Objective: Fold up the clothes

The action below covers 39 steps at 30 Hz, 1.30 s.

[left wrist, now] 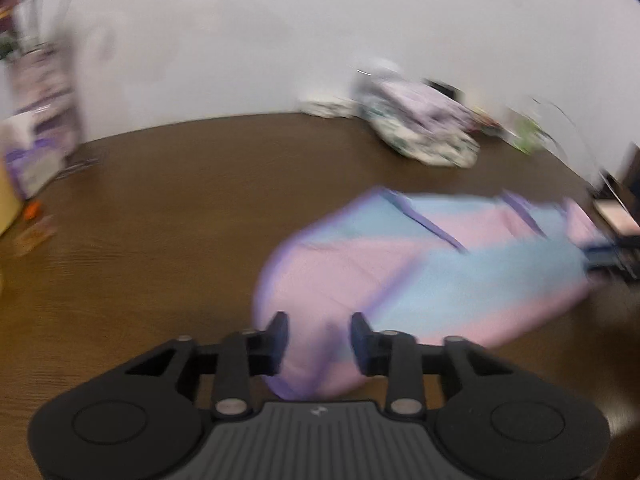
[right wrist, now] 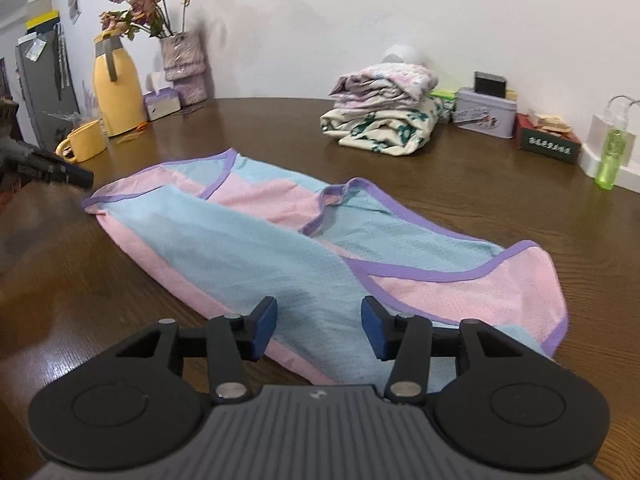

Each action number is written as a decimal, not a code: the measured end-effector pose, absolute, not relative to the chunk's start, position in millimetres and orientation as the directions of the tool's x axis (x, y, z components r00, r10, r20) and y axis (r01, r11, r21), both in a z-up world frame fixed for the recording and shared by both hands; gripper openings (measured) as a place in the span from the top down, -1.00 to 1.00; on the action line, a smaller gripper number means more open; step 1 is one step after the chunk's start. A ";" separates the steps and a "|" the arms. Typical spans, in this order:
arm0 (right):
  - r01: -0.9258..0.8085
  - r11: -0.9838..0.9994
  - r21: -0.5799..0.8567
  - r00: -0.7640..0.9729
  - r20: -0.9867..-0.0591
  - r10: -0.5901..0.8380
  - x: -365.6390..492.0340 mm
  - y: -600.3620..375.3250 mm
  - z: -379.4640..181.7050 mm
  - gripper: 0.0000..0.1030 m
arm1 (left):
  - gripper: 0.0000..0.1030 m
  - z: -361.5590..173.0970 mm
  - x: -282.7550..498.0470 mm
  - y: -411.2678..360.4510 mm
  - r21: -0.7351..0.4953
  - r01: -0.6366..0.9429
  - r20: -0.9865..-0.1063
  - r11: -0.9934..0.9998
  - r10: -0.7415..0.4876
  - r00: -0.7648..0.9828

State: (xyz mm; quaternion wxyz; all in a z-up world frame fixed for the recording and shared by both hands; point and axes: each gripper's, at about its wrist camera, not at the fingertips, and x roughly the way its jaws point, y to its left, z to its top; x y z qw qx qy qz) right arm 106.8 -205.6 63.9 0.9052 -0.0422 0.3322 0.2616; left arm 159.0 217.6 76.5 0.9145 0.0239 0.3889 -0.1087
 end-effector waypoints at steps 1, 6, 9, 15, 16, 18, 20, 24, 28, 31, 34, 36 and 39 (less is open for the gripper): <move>-0.500 0.860 0.097 0.644 -0.622 0.445 105.6 -207.1 64.5 0.02 | 0.21 76.5 167.6 219.8 -0.030 0.194 -0.731 0.981 -0.154 0.665; -0.489 0.868 0.090 0.658 -0.615 0.435 95.7 -214.6 67.1 -0.01 | 0.29 65.2 199.2 214.1 0.022 0.187 -0.796 0.982 -0.096 0.598; -0.468 0.880 0.083 0.675 -0.609 0.417 88.8 -224.5 69.9 -0.03 | 0.38 58.4 205.3 208.7 0.047 0.195 -0.822 0.980 -0.073 0.565; -0.410 0.909 0.068 0.711 -0.601 0.365 88.7 -249.1 70.7 -0.08 | 0.52 51.3 209.2 207.0 0.057 0.191 -0.844 0.980 -0.055 0.534; -0.405 0.912 0.067 0.714 -0.600 0.361 89.6 -252.1 70.4 -0.08 | 0.52 51.3 209.4 206.8 0.057 0.190 -0.845 0.980 -0.054 0.531; -0.403 0.913 0.064 0.714 -0.602 0.357 91.4 -255.9 69.1 -0.08 | 0.61 51.9 209.8 206.0 0.056 0.189 -0.848 0.980 -0.054 0.528; -0.401 0.914 0.064 0.710 -0.609 0.355 93.8 -259.0 67.3 -0.09 | 0.73 52.3 210.4 205.4 0.051 0.190 -0.850 0.980 -0.057 0.524; -0.385 0.920 0.070 0.702 -0.625 0.341 98.1 -264.8 63.4 -0.09 | 0.96 51.8 209.7 202.3 0.049 0.190 -0.847 0.981 -0.060 0.528; -0.352 0.932 0.083 0.711 -0.624 0.324 99.5 -272.4 63.9 -0.09 | 0.98 51.1 207.2 199.1 0.071 0.187 -0.841 0.980 -0.042 0.540; -0.300 0.948 0.109 0.720 -0.626 0.300 104.6 -282.5 65.7 -0.19 | 0.98 51.0 206.9 197.5 0.082 0.189 -0.840 0.979 -0.034 0.541; -0.242 0.959 0.149 0.718 -0.637 0.280 114.7 -295.1 66.9 -0.19 | 0.98 51.2 206.3 197.0 0.091 0.192 -0.840 0.977 -0.028 0.543; -0.222 0.962 0.155 0.708 -0.653 0.269 120.6 -298.5 65.9 -0.17 | 0.98 51.0 205.8 196.3 0.098 0.194 -0.838 0.976 -0.024 0.545; -0.219 0.966 0.139 0.682 -0.686 0.253 128.1 -296.7 62.1 0.00 | 0.98 50.6 204.6 194.7 0.115 0.197 -0.836 0.974 -0.012 0.549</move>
